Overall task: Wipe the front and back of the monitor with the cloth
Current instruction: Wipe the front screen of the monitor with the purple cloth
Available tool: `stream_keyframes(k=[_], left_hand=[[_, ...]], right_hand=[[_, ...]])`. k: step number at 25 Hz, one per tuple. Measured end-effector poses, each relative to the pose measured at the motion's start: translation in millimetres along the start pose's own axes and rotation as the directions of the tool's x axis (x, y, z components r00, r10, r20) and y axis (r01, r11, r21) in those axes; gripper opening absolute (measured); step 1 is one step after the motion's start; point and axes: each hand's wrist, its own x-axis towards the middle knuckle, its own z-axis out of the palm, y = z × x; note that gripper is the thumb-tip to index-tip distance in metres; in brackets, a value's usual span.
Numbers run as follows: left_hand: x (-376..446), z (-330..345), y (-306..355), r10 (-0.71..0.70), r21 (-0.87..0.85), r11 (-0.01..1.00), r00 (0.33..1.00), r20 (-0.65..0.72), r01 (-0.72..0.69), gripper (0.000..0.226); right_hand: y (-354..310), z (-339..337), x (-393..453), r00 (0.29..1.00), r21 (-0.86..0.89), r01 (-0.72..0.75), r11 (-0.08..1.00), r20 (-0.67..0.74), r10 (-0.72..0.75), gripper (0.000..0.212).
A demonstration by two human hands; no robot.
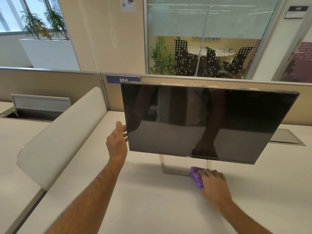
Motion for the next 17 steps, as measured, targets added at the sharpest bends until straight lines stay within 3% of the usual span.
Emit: stream_keyframes(k=[2, 4, 7, 9, 11, 15, 17], left_hand=[[-0.6, 0.0, -0.5, 0.004, -0.009, 1.000, 1.000, -0.003, -0.004, 0.069], [-1.3, 0.0, -1.2, 0.013, -0.014, 1.000, 1.000, 0.003, -0.013, 0.070], [-2.1, 0.0, -1.2, 0.014, -0.014, 1.000, 1.000, -0.003, -0.014, 0.071], [-2.0, 0.1, -1.3, 0.012, -0.016, 1.000, 1.000, -0.007, -0.012, 0.073], [-1.8, 0.8, -1.2, 0.007, -0.016, 1.000, 1.000, -0.012, -0.007, 0.074], [-1.6, -0.7, -1.0, 0.007, -0.018, 1.000, 1.000, -0.002, -0.007, 0.068], [-2.0, -1.4, -0.4, 0.010, -0.023, 1.000, 1.000, 0.006, -0.010, 0.064]], right_hand=[[-2.1, 1.3, -0.8, 0.999, 0.106, 0.035, 0.994, 0.013, -0.037, 0.058], [1.5, -2.0, 0.5, 0.998, 0.230, -0.031, 0.973, -0.038, 0.041, 0.058], [0.5, -10.5, -0.3, 0.980, 0.110, -0.175, 0.978, -0.081, 0.184, 0.061], [-10.8, -11.6, -0.8, 0.990, -0.049, -0.144, 0.988, -0.006, 0.144, 0.057], [-28.6, -9.8, 2.3, 0.997, -0.071, -0.066, 0.995, 0.033, 0.068, 0.056], [-62.3, -4.7, 6.0, 0.980, 0.162, 0.164, 0.973, 0.086, -0.180, 0.060], [-65.1, -7.4, 10.5, 0.994, 0.198, 0.110, 0.974, -0.020, -0.109, 0.066]])
